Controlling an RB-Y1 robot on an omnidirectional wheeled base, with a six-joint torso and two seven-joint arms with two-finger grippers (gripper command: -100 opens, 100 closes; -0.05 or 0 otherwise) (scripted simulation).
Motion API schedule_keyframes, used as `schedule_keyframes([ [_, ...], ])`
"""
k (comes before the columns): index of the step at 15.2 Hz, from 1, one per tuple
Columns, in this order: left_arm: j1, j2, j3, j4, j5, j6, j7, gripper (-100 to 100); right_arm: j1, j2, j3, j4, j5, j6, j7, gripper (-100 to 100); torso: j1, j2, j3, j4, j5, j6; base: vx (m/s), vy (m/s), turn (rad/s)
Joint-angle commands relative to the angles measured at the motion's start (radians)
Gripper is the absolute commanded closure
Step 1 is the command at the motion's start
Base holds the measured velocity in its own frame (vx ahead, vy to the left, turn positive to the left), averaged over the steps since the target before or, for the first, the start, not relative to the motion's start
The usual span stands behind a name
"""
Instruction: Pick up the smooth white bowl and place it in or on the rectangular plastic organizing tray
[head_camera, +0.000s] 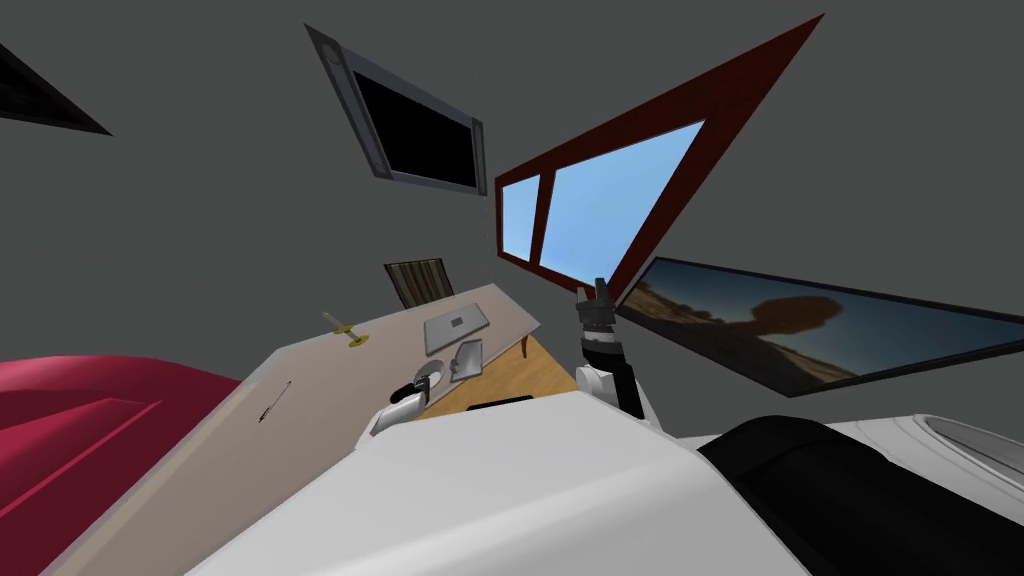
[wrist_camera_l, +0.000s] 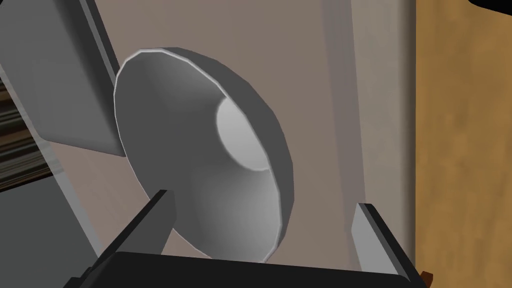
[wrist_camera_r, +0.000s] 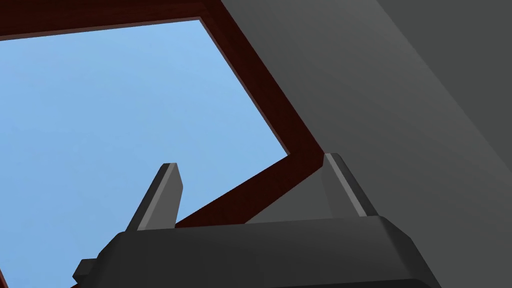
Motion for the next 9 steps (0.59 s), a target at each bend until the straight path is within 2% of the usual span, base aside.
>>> schedule_keyframes([
  [1, 0.0, 0.0, 0.0, 0.0, 0.0, 0.0, 0.0, -100, 0.0, 0.0, 0.0, 0.0, 0.0, 0.0, 0.0, 0, 0.0, 0.0, 0.0, 0.0, 0.0, 0.0, 0.006, 0.017, -0.037],
  [2, -0.006, -0.002, -0.003, 0.033, -0.003, -0.02, 0.004, -100, 0.0, 0.0, 0.0, 0.0, 0.0, 0.0, 0.0, 0, 0.0, 0.0, 0.0, 0.0, 0.0, 0.0, 0.022, 0.013, 0.018],
  [6, -0.017, 0.0, -0.01, 0.088, -0.007, -0.069, 0.01, -100, 0.0, 0.0, 0.0, 0.0, 0.0, 0.0, 0.0, 0, 0.0, -0.002, -0.001, 0.0, 0.0, 0.0, 0.045, 0.018, 0.019],
  [7, -0.019, 0.001, -0.011, 0.099, -0.008, -0.078, 0.011, -100, 0.0, 0.0, 0.0, 0.0, 0.0, 0.0, 0.0, 0, 0.0, -0.003, -0.002, -0.001, 0.0, 0.0, 0.052, 0.019, 0.02],
  [8, -0.017, 0.001, -0.009, 0.084, -0.006, -0.062, 0.009, -100, 0.0, 0.0, 0.0, 0.0, 0.0, 0.0, 0.0, 0, 0.0, -0.003, -0.002, -0.001, 0.0, 0.0, 0.031, 0.011, 0.006],
  [9, -0.018, 0.001, -0.009, 0.088, -0.007, -0.067, 0.01, 100, 0.0, 0.0, 0.0, 0.0, 0.0, 0.0, 0.0, 0, -0.001, -0.002, -0.001, -0.001, 0.0, 0.0, 0.011, 0.004, -0.001],
])
